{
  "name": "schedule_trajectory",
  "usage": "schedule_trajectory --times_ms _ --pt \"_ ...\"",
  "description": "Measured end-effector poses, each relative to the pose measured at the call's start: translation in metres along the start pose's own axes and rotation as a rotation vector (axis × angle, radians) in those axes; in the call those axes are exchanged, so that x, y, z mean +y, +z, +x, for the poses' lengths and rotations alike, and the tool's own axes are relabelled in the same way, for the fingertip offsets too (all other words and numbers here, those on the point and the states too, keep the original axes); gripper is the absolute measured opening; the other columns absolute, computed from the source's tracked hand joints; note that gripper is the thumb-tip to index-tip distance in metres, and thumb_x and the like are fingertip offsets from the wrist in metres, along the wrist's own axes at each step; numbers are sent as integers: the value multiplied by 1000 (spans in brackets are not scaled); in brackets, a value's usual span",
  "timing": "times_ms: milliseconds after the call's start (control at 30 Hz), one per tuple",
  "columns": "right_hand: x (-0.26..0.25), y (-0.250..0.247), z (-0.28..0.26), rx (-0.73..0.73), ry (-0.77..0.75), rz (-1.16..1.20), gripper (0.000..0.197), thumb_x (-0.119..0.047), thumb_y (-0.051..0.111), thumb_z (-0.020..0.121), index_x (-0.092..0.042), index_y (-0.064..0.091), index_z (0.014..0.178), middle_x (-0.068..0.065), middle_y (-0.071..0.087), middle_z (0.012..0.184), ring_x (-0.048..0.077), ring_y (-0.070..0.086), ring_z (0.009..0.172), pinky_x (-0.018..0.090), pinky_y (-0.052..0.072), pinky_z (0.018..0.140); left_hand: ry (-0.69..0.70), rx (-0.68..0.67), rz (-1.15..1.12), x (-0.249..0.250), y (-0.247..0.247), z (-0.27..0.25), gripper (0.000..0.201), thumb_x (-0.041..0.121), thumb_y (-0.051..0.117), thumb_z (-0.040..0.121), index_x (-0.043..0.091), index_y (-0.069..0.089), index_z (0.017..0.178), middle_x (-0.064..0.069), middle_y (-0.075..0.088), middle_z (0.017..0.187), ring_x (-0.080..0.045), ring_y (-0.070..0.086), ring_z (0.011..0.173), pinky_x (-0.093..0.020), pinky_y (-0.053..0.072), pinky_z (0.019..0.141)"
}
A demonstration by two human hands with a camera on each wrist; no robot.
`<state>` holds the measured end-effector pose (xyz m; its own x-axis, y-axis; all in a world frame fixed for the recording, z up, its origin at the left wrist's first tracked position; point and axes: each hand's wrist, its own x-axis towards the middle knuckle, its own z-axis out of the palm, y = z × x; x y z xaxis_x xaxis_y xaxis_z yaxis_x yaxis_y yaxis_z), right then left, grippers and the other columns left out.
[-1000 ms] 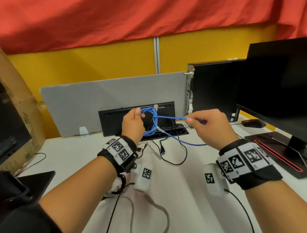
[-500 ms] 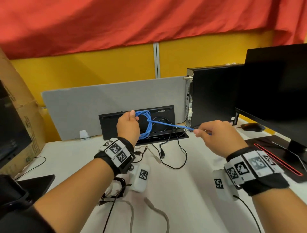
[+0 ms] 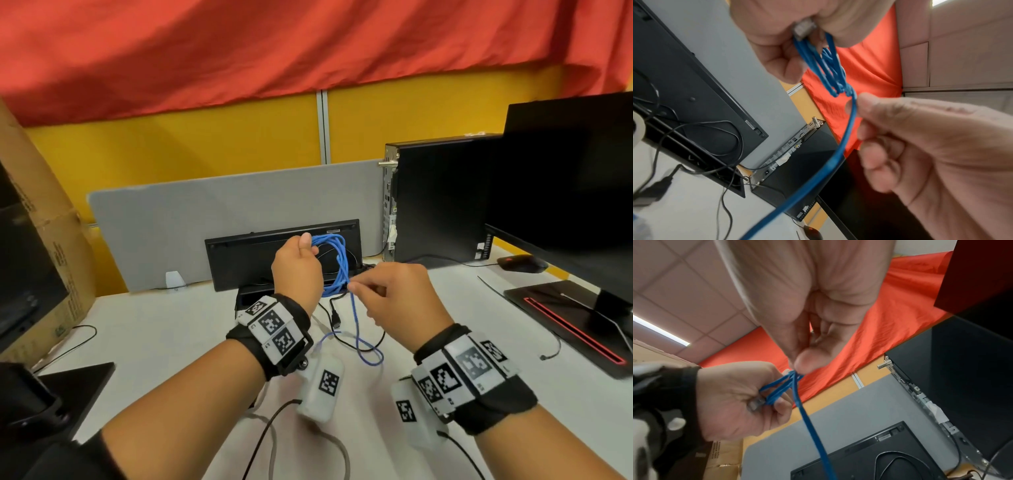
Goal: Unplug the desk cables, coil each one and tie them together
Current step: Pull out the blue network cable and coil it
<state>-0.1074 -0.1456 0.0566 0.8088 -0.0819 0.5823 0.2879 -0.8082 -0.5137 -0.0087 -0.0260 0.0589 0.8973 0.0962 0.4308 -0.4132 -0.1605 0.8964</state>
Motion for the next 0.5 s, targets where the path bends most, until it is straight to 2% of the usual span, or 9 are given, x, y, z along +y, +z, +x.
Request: schedule_trajectory --times_ms 33,100,267,333,367,433,500 --pt "1 0 0 -1 28 16 15 -25 64 90 -19 78 88 -11 66 67 3 61 59 27 56 68 -18 -1 -17 1 1 0 36 31 37 103 21 52 72 8 48 65 -12 45 55 -28 44 60" --pt "4 1 0 -1 76 37 21 -24 62 90 -14 76 78 -2 69 64 13 67 60 34 57 66 -55 2 -51 3 2 -2 36 33 36 103 22 52 73 8 45 62 -13 42 53 -33 41 61" --pt "4 8 -3 -83 124 9 28 -22 62 88 -3 68 68 11 67 60 26 67 63 37 55 66 -101 -5 -117 8 5 -7 36 33 36 103 20 52 73 7 43 63 -13 39 51 -30 38 57" --pt "9 7 -1 -5 173 61 24 -19 65 88 -2 72 72 14 68 65 28 67 67 38 55 70 -138 -36 -175 11 6 -8 36 32 35 104 17 52 76 7 40 62 -11 37 48 -28 37 55" --pt "11 6 -1 69 215 146 19 -16 68 86 -3 74 74 13 70 66 27 69 68 38 57 71 -166 -56 -226 12 6 -9 35 32 34 104 15 52 79 6 39 62 -9 35 44 -26 35 51" --pt "9 6 -1 187 335 460 8 -8 72 83 -4 78 79 12 73 71 23 72 69 31 60 69 -216 -76 -300 15 7 -14 35 32 32 105 12 51 83 4 35 58 -5 30 35 -24 31 43" --pt "1 9 -2 195 437 860 7 1 69 83 2 76 84 17 74 79 24 74 73 26 60 67 -238 -73 -319 17 10 -19 37 33 31 105 12 50 81 3 34 54 -4 29 32 -24 31 43"
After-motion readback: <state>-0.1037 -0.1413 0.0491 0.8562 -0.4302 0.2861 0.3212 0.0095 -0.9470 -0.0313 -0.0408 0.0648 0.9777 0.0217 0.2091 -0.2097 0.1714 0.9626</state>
